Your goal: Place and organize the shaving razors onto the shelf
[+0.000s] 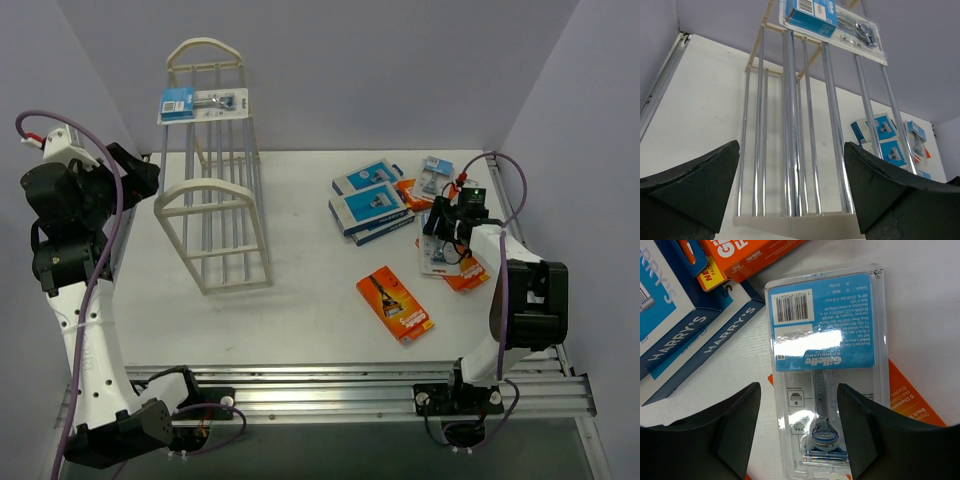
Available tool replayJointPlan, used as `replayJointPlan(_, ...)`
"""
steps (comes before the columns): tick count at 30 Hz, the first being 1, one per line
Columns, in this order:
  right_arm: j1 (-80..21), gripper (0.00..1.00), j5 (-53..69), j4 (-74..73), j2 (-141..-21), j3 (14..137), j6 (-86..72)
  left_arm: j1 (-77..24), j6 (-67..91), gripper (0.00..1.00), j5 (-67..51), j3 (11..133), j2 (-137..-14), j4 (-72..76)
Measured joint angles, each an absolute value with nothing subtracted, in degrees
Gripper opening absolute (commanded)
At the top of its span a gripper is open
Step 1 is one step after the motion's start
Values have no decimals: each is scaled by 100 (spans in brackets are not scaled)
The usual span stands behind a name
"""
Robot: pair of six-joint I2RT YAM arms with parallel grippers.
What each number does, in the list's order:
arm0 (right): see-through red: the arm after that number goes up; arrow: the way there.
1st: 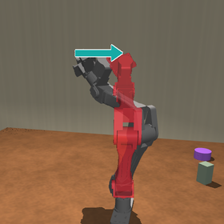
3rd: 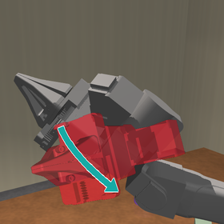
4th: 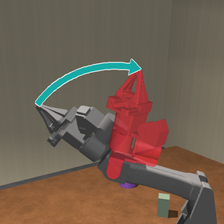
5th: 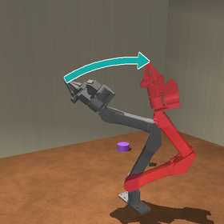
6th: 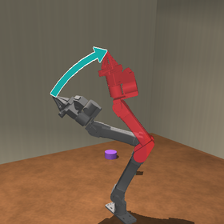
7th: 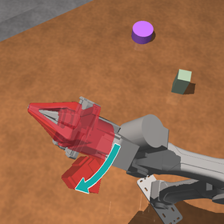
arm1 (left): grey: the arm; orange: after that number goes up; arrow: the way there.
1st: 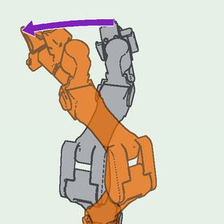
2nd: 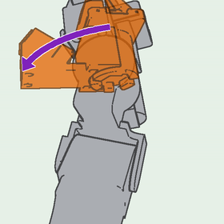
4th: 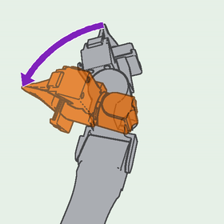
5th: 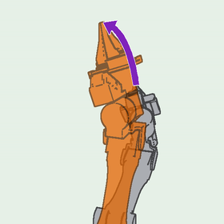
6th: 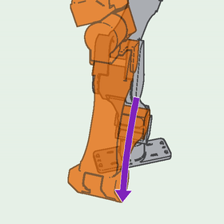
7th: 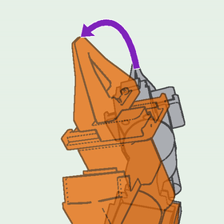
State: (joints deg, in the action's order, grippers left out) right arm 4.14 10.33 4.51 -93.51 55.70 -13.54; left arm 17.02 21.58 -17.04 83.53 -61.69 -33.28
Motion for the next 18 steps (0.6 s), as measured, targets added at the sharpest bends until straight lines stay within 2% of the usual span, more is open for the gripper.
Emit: replayJointPlan(18, 349, 57, 1105, 460, -9351, 5559, -1367, 1699, 3048, 94, -2257, 8534, -5634, -4217)
